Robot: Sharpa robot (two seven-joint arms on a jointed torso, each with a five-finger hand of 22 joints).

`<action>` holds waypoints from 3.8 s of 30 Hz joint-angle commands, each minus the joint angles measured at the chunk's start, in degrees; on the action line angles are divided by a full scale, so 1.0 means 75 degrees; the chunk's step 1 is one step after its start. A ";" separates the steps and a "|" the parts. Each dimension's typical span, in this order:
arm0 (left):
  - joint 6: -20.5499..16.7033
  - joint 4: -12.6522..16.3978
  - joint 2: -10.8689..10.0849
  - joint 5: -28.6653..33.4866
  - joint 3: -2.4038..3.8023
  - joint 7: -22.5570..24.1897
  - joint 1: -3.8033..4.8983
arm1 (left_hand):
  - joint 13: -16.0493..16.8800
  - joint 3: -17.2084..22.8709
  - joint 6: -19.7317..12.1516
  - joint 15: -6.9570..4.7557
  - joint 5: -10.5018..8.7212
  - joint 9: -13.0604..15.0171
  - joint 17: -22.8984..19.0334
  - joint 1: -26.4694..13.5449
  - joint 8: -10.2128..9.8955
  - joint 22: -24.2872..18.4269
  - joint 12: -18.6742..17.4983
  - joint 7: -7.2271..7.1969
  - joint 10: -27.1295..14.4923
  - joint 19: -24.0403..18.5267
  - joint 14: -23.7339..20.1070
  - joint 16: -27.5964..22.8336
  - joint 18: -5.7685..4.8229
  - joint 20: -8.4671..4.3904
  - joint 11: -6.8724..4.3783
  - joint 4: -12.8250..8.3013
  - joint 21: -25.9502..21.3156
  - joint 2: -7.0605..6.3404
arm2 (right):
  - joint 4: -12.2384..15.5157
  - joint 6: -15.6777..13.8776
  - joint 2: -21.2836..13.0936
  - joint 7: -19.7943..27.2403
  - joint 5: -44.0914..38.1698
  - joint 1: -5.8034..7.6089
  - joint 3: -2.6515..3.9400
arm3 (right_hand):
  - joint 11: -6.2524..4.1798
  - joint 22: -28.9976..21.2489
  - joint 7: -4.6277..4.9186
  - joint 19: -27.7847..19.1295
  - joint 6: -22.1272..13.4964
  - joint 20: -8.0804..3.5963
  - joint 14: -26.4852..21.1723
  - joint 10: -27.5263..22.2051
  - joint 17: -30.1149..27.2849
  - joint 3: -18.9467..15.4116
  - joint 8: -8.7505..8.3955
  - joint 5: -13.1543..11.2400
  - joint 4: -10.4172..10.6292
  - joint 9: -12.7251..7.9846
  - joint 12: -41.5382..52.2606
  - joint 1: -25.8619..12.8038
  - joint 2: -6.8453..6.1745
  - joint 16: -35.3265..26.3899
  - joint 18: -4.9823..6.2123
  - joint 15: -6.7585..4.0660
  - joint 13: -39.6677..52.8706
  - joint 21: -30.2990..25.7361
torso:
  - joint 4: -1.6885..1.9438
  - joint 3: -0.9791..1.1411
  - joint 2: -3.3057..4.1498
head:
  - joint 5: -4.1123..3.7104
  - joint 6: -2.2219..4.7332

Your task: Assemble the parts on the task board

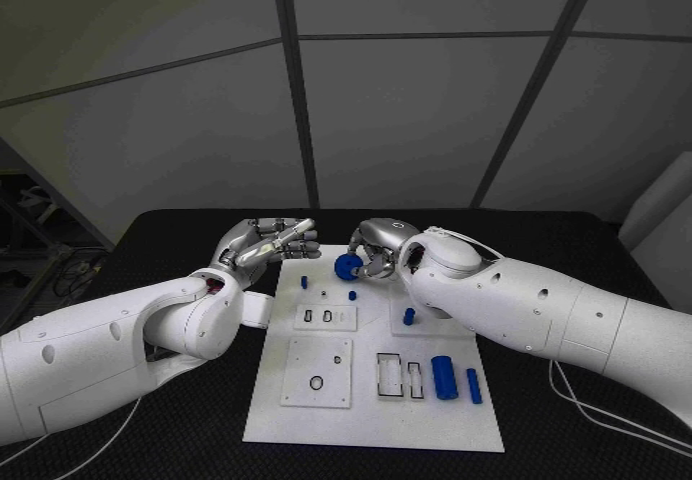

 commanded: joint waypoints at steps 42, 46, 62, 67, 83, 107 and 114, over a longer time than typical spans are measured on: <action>0.0087 -0.0005 -0.0003 -0.0066 0.0007 0.0015 0.0011 | -0.0008 -0.0011 -0.0039 0.0041 -0.0054 -0.0007 0.0013 -0.0003 -0.0048 -0.0020 -0.0050 0.0059 -0.0033 -0.0007 -0.0029 -0.0072 0.0051 0.0073 0.0029 -0.0036 -0.0047 0.0076 | -0.0136 -0.0136 -0.0050 0.0222 0.0506 -0.0023 -0.0022 | 0.0198 0.0019 0.0202 0.0017 -0.0651 0.0180 0.0769 -0.0141 0.1902 -0.0243 -0.0755 -0.0269 0.0262 -0.0244 -0.0100 -0.0816 -0.0296 0.0121 -0.0051 0.0150 -0.0152 0.0038 | -0.0020 0.0010 -0.0015 | 0.0034 0.0012; 0.0103 -0.0012 -0.0023 -0.0066 0.0007 0.0020 0.0011 | -0.0008 -0.0014 -0.0042 0.0042 -0.0056 -0.0007 0.0015 -0.0013 -0.0053 -0.0022 -0.0056 0.0061 -0.0036 -0.0007 -0.0028 -0.0078 0.0051 0.0075 0.0032 -0.0033 -0.0049 0.0079 | 0.0339 -0.1152 -0.0588 0.0820 0.1174 -0.0037 -0.0018 | 0.0189 0.0034 0.0196 0.0029 -0.0526 0.0175 0.0775 -0.0055 0.1928 -0.0202 -0.0715 -0.0195 0.0221 -0.0225 -0.0019 -0.0750 -0.0222 0.0129 -0.0053 0.0144 -0.0053 0.0047 | -0.0040 0.0011 -0.0032 | 0.0018 0.0056; 0.0100 -0.0101 -0.0077 -0.0066 0.0004 0.0059 0.0009 | -0.0005 -0.0010 -0.0032 0.0042 -0.0055 -0.0005 0.0018 -0.0008 -0.0052 -0.0024 -0.0055 0.0053 -0.0025 -0.0007 -0.0026 -0.0085 0.0051 0.0076 0.0027 -0.0041 -0.0050 0.0083 | 0.1287 -0.0693 -0.2958 0.2992 0.3660 -0.0018 -0.0022 | 0.0173 -0.0455 0.0187 -0.0336 -0.0333 0.0152 0.0670 -0.0307 0.1516 -0.0072 -0.0751 -0.0194 -0.0172 -0.0237 -0.0271 -0.0337 -0.0242 -0.0018 0.0048 0.0121 -0.0326 -0.0224 | -0.0268 0.0065 -0.0200 | 0.0058 0.0095; 0.0115 -0.0142 -0.0017 -0.0066 0.0004 0.0062 0.0006 | -0.0005 -0.0010 -0.0032 0.0042 -0.0055 -0.0005 0.0018 -0.0008 -0.0052 -0.0024 -0.0055 0.0053 -0.0025 -0.0007 -0.0026 -0.0085 0.0051 0.0076 0.0027 -0.0041 -0.0050 0.0083 | 0.0959 -0.0575 -0.3207 0.3011 0.3745 -0.0021 -0.0025 | 0.0175 -0.0455 0.0191 -0.0338 -0.0387 0.0152 0.0674 -0.0350 0.1531 -0.0090 -0.0804 -0.0171 -0.0223 -0.0257 -0.0320 -0.0289 -0.0262 -0.0015 0.0048 0.0123 -0.0377 -0.0230 | -0.0283 0.0093 -0.0203 | 0.0012 0.0083; 0.0139 -0.0253 0.0085 -0.0066 0.0002 0.0055 -0.0032 | -0.0003 -0.0008 -0.0021 0.0041 -0.0055 -0.0002 0.0020 -0.0004 -0.0050 -0.0026 -0.0053 0.0047 -0.0013 -0.0007 -0.0025 -0.0090 0.0052 0.0076 0.0023 -0.0048 -0.0052 0.0085 | 0.0125 -0.0219 -0.2993 0.2896 0.3492 -0.0218 -0.0030 | 0.0211 -0.0545 0.0227 -0.0402 -0.0693 0.0172 0.0683 -0.0485 0.1561 -0.0220 -0.1012 -0.0221 -0.0264 -0.0332 -0.0443 -0.0296 -0.0290 -0.0009 0.0065 0.0151 -0.0510 -0.0288 | -0.0272 0.0079 -0.0193 | -0.0047 -0.0017; 0.0146 -0.0291 0.0121 -0.0066 0.0002 0.0050 -0.0051 | -0.0002 -0.0007 -0.0016 0.0040 -0.0055 -0.0001 0.0022 -0.0002 -0.0051 -0.0028 -0.0054 0.0045 -0.0008 -0.0007 -0.0024 -0.0096 0.0052 0.0076 0.0021 -0.0054 -0.0053 0.0085 | -0.0203 0.0014 -0.2611 0.2468 0.2893 -0.0455 -0.0030 | 0.0230 -0.0480 0.0244 -0.0349 -0.0504 0.0198 0.0698 -0.0393 0.1623 -0.0430 -0.0906 -0.0270 -0.0208 -0.0277 -0.0344 -0.0392 -0.0178 0.0011 0.0053 0.0173 -0.0403 -0.0264 | -0.0264 0.0081 -0.0199 | -0.0050 -0.0110; 0.0148 -0.0296 0.0126 -0.0066 0.0002 0.0051 -0.0051 | -0.0002 -0.0007 -0.0016 0.0040 -0.0055 -0.0001 0.0022 -0.0002 -0.0051 -0.0028 -0.0054 0.0045 -0.0008 -0.0007 -0.0024 -0.0096 0.0052 0.0076 0.0021 -0.0054 -0.0053 0.0085 | -0.0305 0.0065 -0.2486 0.2415 0.2819 -0.0482 -0.0030 | 0.0194 -0.0389 0.0202 -0.0280 -0.0300 0.0182 0.0710 -0.0270 0.1669 -0.0453 -0.0802 -0.0300 -0.0210 -0.0235 -0.0240 -0.0382 -0.0069 0.0027 0.0036 0.0146 -0.0278 -0.0217 | -0.0263 0.0084 -0.0205 | -0.0068 -0.0128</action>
